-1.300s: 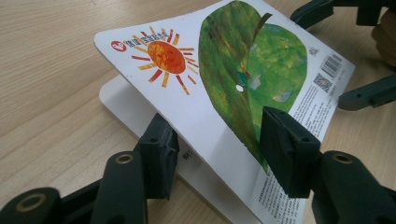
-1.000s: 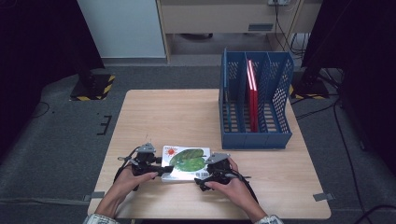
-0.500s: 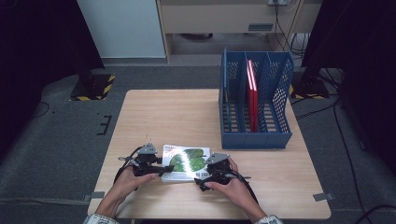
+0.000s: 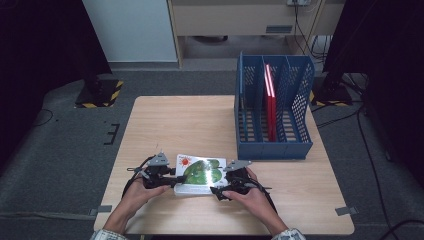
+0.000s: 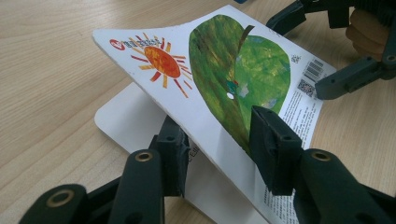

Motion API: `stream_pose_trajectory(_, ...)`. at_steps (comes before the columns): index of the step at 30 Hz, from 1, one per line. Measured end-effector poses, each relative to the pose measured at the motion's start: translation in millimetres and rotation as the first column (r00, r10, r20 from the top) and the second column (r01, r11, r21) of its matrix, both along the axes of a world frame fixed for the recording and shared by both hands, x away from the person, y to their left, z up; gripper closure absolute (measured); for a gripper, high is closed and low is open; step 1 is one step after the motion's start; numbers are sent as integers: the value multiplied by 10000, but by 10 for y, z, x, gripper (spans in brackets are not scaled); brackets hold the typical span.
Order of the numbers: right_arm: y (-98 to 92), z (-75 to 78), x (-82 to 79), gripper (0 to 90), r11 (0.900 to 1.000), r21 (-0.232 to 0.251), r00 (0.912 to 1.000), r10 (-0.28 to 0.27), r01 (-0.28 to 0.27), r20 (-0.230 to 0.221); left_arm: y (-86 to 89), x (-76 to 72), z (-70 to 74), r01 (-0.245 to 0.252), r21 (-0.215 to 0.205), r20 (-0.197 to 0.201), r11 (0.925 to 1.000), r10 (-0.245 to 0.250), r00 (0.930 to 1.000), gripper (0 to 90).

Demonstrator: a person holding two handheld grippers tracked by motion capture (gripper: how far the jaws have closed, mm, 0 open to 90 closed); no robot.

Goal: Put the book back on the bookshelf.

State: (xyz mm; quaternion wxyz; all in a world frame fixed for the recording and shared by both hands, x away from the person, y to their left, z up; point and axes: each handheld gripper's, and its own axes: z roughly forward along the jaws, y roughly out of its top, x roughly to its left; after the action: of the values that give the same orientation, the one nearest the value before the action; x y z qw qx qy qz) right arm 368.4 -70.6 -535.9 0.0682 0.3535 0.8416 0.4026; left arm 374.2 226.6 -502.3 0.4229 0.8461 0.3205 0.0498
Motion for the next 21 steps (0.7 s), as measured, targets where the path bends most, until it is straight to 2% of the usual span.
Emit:
stream_pose_trajectory(8,20,-19,-22,28,9999,86,9996,-134,132,259,-14,-27,49,177,81,400,9998,-180,9990,609)
stream_pose_trajectory(9,46,-10,-38,35,9999,-20,9980,-114,115,615,-16,-30,55,237,83,395,9997,-240,9989,617)
stream_pose_trajectory(11,71,-3,-45,34,9998,-84,9973,-164,170,710,-8,-28,52,301,13,287,9995,-301,9991,625)
stream_pose_trajectory(12,72,-5,-39,34,9998,-46,9976,-174,178,669,11,-16,44,180,-203,12,9996,-180,9998,625)
stream_pose_trajectory(13,69,-6,-36,33,9998,-3,9981,-175,175,591,12,-12,34,89,-233,-105,9997,-92,9999,624)
stream_pose_trajectory(16,64,-13,-31,32,9996,99,9982,-261,256,537,49,19,2,-290,-643,-695,9975,245,9973,604)
stream_pose_trajectory(18,60,-14,-29,33,9995,151,9984,-288,281,489,37,21,-34,-205,-409,-957,9990,165,9953,537)
stream_pose_trajectory(19,61,-14,-30,33,9995,144,9984,-296,290,487,22,19,-61,-159,-225,-1089,9996,133,9940,472)
stream_pose_trajectory(20,62,-14,-31,33,9994,137,9984,-314,307,466,22,19,-61,-159,-225,-1089,9996,133,9940,421)
stream_pose_trajectory(21,61,-15,-30,32,9994,118,9985,-316,311,447,-12,6,-113,-63,59,-1258,10000,70,9920,369)
